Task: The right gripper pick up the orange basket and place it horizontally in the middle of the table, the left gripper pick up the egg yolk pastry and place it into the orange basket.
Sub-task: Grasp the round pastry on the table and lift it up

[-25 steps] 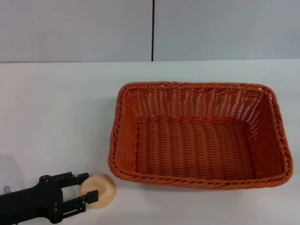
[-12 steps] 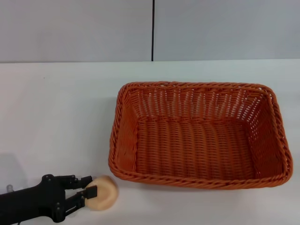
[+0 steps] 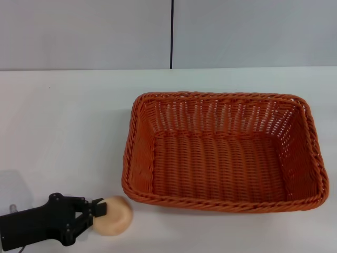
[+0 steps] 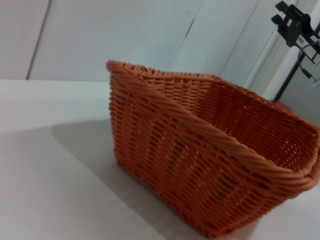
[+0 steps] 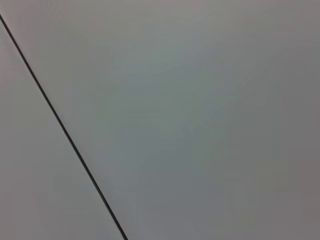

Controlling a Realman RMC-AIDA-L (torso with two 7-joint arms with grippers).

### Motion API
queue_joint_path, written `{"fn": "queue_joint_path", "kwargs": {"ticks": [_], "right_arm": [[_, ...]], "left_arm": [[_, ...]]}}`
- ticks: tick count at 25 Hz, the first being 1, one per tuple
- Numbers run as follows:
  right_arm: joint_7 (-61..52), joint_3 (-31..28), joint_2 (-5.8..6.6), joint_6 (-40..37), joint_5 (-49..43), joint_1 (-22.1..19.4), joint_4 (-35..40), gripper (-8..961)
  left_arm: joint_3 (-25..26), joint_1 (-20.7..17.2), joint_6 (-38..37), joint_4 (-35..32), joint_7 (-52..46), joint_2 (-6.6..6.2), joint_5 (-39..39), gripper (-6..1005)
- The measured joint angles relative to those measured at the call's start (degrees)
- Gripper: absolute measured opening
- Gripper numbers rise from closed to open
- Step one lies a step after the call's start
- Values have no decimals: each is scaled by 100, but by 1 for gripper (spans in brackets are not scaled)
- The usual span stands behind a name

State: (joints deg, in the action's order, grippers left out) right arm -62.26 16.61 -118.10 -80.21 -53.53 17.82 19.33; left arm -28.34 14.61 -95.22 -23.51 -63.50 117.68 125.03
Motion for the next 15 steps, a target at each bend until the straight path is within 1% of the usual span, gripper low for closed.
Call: {"fn": "queue_joint_path", "kwargs": {"ticks": [3,4,5,6,7,8,9,10,13,14,15], "right_arm": [[1,0,4,46,-16,22,-1,516],[2,4,5,56,-23,29,0,516],[2,4,5,56,-23,29,0,516],[3,8,5,58,-25,31,0,516],[3,19,6,59,-26,32,-1,516],[3,19,6,59,-26,32,-1,516],[4,20,6,59,-28,32,-3,516],[4,20,6,59,-28,32,-3,516],[4,24,7,60,-29,30,-17,516],[4,36,7,59,-32,29,-24,516],[4,36,7,59,-32,29,-24,516]], "left_arm": [[218,-14,-33,-14,-10,-34,-27,72],[491,-29,-63,-17,-32,-90,-34,66],[491,-29,-63,-17,-32,-90,-34,60],[709,-45,-102,-18,-40,-129,-34,54],[1189,-74,-217,-22,-43,-198,-36,48],[1189,-74,-217,-22,-43,-198,-36,48],[1686,-86,-331,-25,-37,-237,-37,49],[1686,-86,-331,-25,-37,-237,-37,49],[2663,-37,-421,-18,-41,-262,-56,46],[3213,73,-477,40,-47,-254,-133,45],[3213,73,-477,40,-47,-254,-133,43]]}}
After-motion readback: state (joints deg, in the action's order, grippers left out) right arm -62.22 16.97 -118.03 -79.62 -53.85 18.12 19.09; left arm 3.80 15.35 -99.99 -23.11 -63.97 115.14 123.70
